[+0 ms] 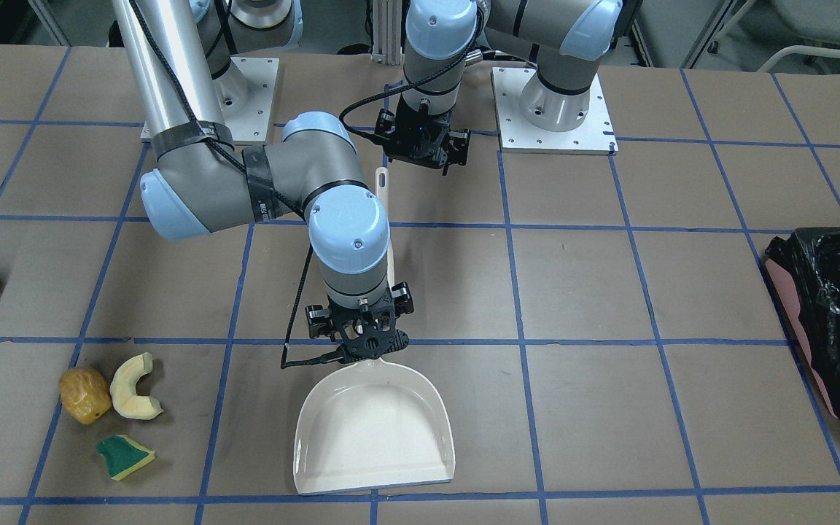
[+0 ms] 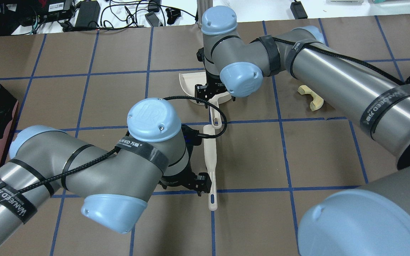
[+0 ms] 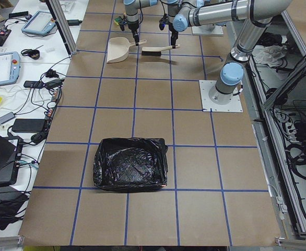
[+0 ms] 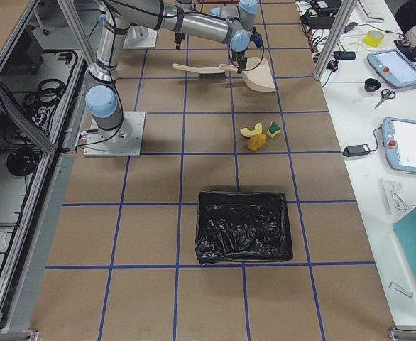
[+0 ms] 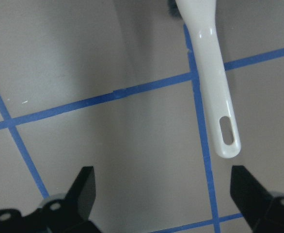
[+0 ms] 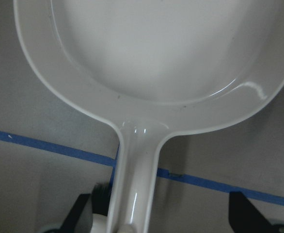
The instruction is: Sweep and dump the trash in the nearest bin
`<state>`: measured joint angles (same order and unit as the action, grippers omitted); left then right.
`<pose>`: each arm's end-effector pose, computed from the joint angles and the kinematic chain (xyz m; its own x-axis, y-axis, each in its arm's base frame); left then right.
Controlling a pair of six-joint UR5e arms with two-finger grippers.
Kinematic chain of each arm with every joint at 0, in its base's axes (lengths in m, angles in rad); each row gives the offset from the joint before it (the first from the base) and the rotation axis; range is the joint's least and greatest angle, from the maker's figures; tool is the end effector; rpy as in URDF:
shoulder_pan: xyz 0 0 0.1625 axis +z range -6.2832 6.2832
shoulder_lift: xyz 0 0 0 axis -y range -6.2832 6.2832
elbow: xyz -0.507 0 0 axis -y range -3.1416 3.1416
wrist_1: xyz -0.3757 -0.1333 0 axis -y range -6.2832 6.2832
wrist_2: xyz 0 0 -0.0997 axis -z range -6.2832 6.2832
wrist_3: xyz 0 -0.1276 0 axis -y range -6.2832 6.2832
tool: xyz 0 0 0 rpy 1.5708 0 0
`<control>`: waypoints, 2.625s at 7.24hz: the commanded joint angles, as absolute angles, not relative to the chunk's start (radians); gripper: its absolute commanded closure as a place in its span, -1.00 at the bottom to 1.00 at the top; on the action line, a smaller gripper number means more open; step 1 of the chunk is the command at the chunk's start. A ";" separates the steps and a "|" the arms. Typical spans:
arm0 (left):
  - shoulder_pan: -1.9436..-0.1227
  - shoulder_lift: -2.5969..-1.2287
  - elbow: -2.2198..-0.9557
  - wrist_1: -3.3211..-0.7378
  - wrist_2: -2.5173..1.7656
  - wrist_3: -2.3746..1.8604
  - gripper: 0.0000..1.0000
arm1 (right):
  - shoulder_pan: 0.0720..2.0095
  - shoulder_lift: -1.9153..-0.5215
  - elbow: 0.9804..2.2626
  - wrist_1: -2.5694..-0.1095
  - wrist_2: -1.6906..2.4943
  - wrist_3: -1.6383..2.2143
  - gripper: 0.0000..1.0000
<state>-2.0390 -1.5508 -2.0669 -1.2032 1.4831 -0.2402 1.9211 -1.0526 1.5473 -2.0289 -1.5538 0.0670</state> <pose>-0.3136 -0.2999 0.3600 -0.9743 0.2174 0.0588 0.2233 0.9666 0.1259 0.3595 -0.5892 0.2934 -0.9602 -0.2789 -0.0145 -0.2793 0.9595 0.0376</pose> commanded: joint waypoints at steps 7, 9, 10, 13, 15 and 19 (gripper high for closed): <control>-2.155 -1.706 -2.145 -0.943 1.460 -0.353 -0.73 | 1.937 -1.086 1.631 -2.062 -1.554 0.072 -0.27; -2.155 -1.709 -2.138 -0.943 1.459 -0.354 -0.49 | 1.937 -1.086 1.629 -2.062 -1.549 0.072 -0.11; -2.155 -1.712 -2.135 -0.943 1.460 -0.354 -0.49 | 1.937 -1.086 1.629 -2.062 -1.546 0.080 -0.12; -2.154 -1.713 -2.129 -0.942 1.465 -0.356 -0.48 | 1.937 -1.095 1.620 -2.060 -1.548 0.081 -0.15; -2.154 -1.713 -2.119 -0.942 1.466 -0.357 -0.35 | 1.937 -1.098 1.626 -2.060 -1.548 0.081 -0.06; -2.154 -1.712 -2.115 -0.953 1.474 -0.350 1.00 | 1.936 -1.110 1.618 -2.060 -1.549 0.084 0.57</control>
